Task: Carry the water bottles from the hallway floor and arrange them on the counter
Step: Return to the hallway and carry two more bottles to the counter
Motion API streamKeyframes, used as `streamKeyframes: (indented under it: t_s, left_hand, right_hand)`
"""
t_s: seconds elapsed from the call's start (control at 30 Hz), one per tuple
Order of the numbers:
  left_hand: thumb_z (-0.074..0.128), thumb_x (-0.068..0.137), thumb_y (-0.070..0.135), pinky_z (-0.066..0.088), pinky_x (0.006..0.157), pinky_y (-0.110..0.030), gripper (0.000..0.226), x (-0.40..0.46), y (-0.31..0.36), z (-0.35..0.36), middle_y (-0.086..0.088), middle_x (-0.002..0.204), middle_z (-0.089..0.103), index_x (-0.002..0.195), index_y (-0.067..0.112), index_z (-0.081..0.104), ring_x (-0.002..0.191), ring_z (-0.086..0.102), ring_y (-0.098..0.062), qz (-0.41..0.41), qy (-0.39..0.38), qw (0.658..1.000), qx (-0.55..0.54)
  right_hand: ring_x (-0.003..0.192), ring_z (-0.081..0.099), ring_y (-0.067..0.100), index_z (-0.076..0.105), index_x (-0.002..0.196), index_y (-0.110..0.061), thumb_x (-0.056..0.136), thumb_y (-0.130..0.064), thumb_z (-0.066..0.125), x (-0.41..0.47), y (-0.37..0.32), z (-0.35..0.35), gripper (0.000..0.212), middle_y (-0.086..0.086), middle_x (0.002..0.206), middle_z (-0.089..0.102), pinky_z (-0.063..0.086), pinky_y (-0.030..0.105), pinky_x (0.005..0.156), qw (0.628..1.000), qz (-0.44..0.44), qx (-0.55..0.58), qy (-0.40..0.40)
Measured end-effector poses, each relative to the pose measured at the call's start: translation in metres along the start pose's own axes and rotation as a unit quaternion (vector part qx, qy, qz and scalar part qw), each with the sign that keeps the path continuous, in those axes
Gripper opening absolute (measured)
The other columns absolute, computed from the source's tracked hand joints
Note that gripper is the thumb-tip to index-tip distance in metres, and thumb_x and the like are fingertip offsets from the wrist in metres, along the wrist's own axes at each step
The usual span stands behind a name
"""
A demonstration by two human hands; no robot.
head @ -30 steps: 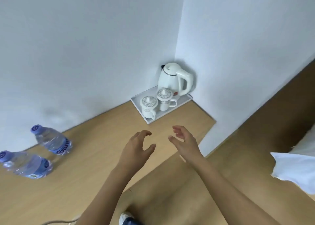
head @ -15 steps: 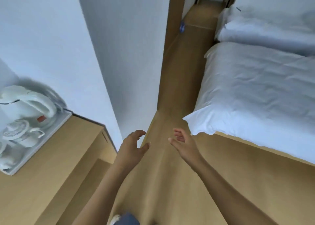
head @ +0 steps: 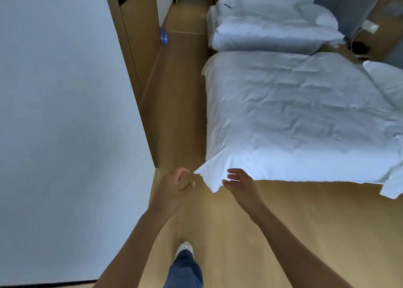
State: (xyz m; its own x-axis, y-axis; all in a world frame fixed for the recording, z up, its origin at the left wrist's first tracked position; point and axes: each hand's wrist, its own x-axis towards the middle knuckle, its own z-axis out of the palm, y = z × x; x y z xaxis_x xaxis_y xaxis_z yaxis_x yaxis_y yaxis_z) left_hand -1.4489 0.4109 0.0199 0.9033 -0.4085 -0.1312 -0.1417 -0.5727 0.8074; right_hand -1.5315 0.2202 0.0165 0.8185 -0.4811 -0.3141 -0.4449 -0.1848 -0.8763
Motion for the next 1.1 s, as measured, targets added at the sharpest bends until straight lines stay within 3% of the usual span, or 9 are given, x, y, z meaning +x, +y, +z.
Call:
streamKeyframes:
  t_s: [0.07, 0.17, 0.3, 0.53, 0.77, 1.0, 1.1]
  left_hand:
    - [0.066, 0.089, 0.032, 0.036, 0.078, -0.007, 0.036, 0.047, 0.006, -0.008, 0.011, 0.119, 0.06, 0.123, 0.022, 0.057, 0.111, 0.054, -0.005, 0.002, -0.006, 1.0, -0.002]
    - [0.066, 0.09, 0.033, 0.04, 0.085, -0.016, 0.037, 0.103, 0.013, -0.023, 0.008, 0.122, 0.061, 0.124, 0.022, 0.056, 0.114, 0.056, -0.008, -0.002, -0.005, 1.0, 0.007]
    - [0.065, 0.09, 0.034, 0.046, 0.094, -0.024, 0.039, 0.185, 0.016, -0.047, 0.006, 0.126, 0.06, 0.126, 0.021, 0.055, 0.117, 0.056, -0.011, -0.017, 0.005, 1.0, 0.017]
    - [0.065, 0.09, 0.035, 0.046, 0.092, -0.022, 0.039, 0.323, 0.01, -0.068, 0.005, 0.126, 0.061, 0.125, 0.022, 0.056, 0.112, 0.056, -0.007, -0.05, 0.006, 0.999, 0.004]
    - [0.061, 0.093, 0.035, 0.04, 0.092, -0.02, 0.038, 0.503, 0.035, -0.095, 0.004, 0.126, 0.06, 0.127, 0.02, 0.055, 0.11, 0.054, -0.006, -0.042, 0.031, 0.998, 0.029]
    - [0.063, 0.092, 0.031, 0.04, 0.089, -0.02, 0.033, 0.668, 0.064, -0.128, 0.004, 0.123, 0.062, 0.123, 0.02, 0.057, 0.111, 0.054, -0.005, -0.045, 0.066, 0.996, 0.031]
    - [0.064, 0.091, 0.032, 0.044, 0.096, -0.028, 0.032, 0.728, 0.064, -0.139, 0.003, 0.123, 0.062, 0.122, 0.021, 0.058, 0.113, 0.056, -0.009, -0.059, 0.069, 0.995, 0.029]
  right_hand:
    - [0.11, 0.06, 0.013, 0.058, 0.124, -0.021, 0.09, -0.022, 0.069, 0.047, -0.02, 0.0, 0.036, -0.003, 0.121, 0.063, 0.048, 0.022, 0.082, 1.0, 0.015, -0.004, 0.005]
    - [0.106, 0.06, 0.011, 0.059, 0.121, -0.026, 0.09, -0.025, 0.068, 0.104, -0.05, 0.004, 0.033, -0.005, 0.119, 0.064, 0.049, 0.028, 0.09, 1.0, 0.026, -0.012, 0.004]
    - [0.108, 0.06, 0.01, 0.06, 0.119, -0.028, 0.089, -0.027, 0.069, 0.181, -0.084, 0.016, 0.031, -0.006, 0.116, 0.064, 0.044, 0.023, 0.088, 1.0, 0.014, -0.001, -0.007]
    - [0.094, 0.06, 0.003, 0.061, 0.118, -0.025, 0.09, -0.024, 0.069, 0.326, -0.119, 0.032, 0.029, -0.003, 0.119, 0.062, 0.047, 0.017, 0.073, 0.999, 0.029, 0.011, -0.022]
    - [0.104, 0.061, 0.011, 0.059, 0.121, -0.025, 0.091, -0.027, 0.068, 0.505, -0.194, 0.034, 0.031, -0.004, 0.116, 0.063, 0.045, 0.022, 0.083, 0.999, -0.006, 0.016, -0.043]
    - [0.102, 0.059, 0.006, 0.058, 0.121, -0.026, 0.092, -0.028, 0.066, 0.665, -0.276, 0.034, 0.03, -0.01, 0.111, 0.061, 0.044, 0.017, 0.078, 0.996, -0.043, 0.006, -0.074]
    - [0.101, 0.06, 0.005, 0.059, 0.12, -0.027, 0.092, -0.029, 0.067, 0.722, -0.297, 0.039, 0.03, -0.01, 0.11, 0.061, 0.046, 0.016, 0.079, 0.996, -0.043, 0.01, -0.078]
